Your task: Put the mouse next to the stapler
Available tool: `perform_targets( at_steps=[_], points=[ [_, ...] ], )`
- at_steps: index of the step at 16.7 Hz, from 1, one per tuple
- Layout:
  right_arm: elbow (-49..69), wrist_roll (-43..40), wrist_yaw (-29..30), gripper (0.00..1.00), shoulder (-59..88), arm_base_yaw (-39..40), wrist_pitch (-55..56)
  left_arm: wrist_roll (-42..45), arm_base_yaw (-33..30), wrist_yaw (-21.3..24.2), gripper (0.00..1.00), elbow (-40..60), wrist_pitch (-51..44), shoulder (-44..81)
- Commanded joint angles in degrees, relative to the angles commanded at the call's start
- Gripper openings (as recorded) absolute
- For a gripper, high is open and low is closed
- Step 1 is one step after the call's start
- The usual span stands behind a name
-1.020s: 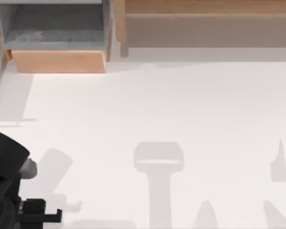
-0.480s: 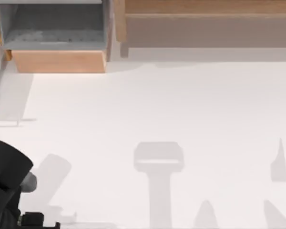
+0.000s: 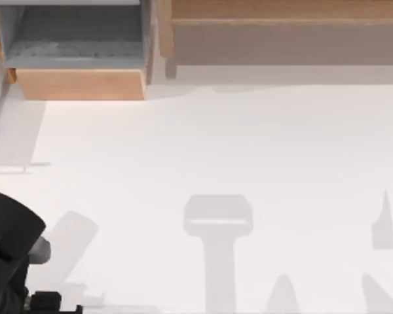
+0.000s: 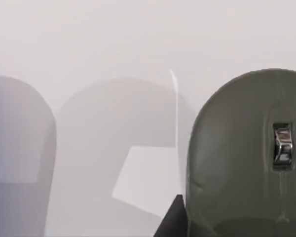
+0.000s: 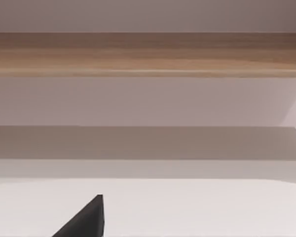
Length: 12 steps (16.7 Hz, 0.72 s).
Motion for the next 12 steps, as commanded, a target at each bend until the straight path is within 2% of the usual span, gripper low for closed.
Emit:
perform_targets(
  at_steps=[6, 12],
  points=[
    [0.0, 0.0, 0.0, 1.00, 0.0, 0.0, 0.0, 0.0, 0.0, 0.0, 0.98, 0.0, 0.0, 0.0],
    [0.0, 0.0, 0.0, 1.00, 0.0, 0.0, 0.0, 0.0, 0.0, 0.0, 1.00, 0.0, 0.0, 0.0]
  ],
)
